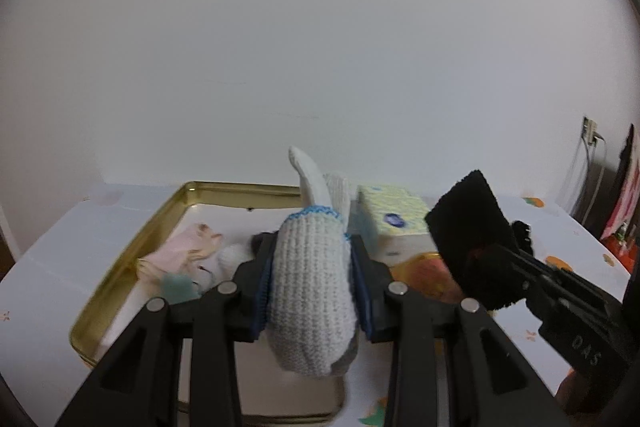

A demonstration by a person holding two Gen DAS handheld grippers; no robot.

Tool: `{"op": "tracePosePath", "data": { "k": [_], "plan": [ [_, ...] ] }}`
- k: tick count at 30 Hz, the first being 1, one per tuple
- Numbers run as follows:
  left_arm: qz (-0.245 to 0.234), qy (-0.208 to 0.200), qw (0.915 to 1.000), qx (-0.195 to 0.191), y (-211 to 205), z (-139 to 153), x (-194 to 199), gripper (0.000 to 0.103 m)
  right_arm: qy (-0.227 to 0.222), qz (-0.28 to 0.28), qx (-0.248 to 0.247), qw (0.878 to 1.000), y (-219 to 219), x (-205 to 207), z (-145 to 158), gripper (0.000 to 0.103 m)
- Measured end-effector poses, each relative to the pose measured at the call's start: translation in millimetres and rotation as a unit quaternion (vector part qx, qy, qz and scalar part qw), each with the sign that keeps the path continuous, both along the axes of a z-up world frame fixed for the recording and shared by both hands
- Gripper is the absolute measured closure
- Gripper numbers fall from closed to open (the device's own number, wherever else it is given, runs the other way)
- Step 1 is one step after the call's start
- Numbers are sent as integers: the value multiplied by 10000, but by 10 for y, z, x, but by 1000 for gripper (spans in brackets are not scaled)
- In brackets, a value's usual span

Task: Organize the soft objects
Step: 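Lift and carry the white knit glove and black glove toward the gold tray, then lower both gloves into the gold tray and open both tools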

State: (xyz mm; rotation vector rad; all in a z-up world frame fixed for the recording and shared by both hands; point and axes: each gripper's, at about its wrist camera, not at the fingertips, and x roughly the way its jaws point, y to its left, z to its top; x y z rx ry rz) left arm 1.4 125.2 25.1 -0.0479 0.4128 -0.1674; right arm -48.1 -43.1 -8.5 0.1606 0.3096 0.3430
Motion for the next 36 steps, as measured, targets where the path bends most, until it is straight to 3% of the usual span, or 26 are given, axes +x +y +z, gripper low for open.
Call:
{"op": "tracePosePath", "data": {
  "k": [13, 23, 36],
  "plan": [
    [485, 119, 9987, 60, 370, 42, 277, 70, -107, 252, -45, 9996, 671, 331, 57, 87],
    [900, 375, 9952, 112, 576, 79, 620, 70, -38, 231, 0, 9997, 924, 764, 70, 87],
    [1465, 969, 9834, 465, 689, -103, 832, 69, 506, 346, -219, 9979, 1122, 1488, -34, 87]
  ]
}}
